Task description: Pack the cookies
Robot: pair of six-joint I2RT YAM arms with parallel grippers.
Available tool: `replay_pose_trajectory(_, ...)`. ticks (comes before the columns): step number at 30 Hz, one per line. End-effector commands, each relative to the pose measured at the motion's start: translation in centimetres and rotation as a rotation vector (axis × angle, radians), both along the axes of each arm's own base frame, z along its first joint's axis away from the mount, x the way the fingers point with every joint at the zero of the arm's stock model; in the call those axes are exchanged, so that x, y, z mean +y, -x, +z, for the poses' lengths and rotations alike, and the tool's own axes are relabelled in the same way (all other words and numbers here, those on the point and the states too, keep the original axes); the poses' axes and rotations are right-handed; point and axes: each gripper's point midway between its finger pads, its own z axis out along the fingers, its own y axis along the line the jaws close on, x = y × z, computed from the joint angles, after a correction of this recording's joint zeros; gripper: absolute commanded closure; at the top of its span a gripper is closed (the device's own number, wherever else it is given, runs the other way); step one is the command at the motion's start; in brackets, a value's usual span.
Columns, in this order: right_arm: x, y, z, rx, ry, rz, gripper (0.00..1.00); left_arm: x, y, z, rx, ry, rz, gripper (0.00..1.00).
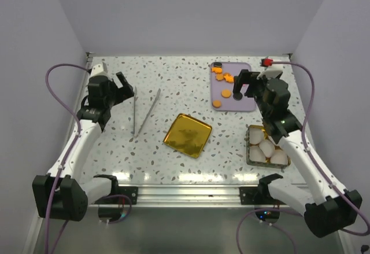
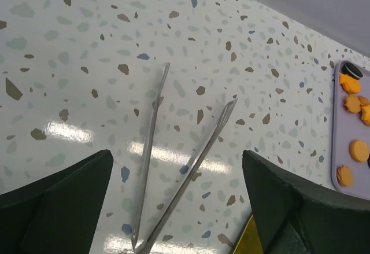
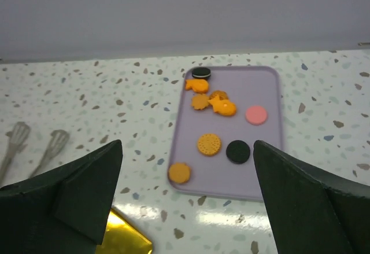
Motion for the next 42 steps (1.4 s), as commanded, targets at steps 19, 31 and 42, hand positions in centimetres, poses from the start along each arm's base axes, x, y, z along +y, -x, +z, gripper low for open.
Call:
replay_pose_trajectory(19, 2.1, 18.0, -4.7, 0.564, -0.499, 0.093, 0.01, 1.1, 1.9, -7.1, 0.463, -0.171, -0.004, 0.00)
replay_pose_trajectory(31, 3.0, 13.5, -4.8, 0.574, -0.397, 0.102, 0.01, -9.1, -2.6, -10.9, 0.487, -0.248, -0.308, 0.06)
replay_pose_trajectory(42, 1.9, 12.6, -4.5, 0.571, -0.307, 0.064, 0.01, -11.6, -7.8, -15.8, 0.566, -0.242, -0.353, 0.43)
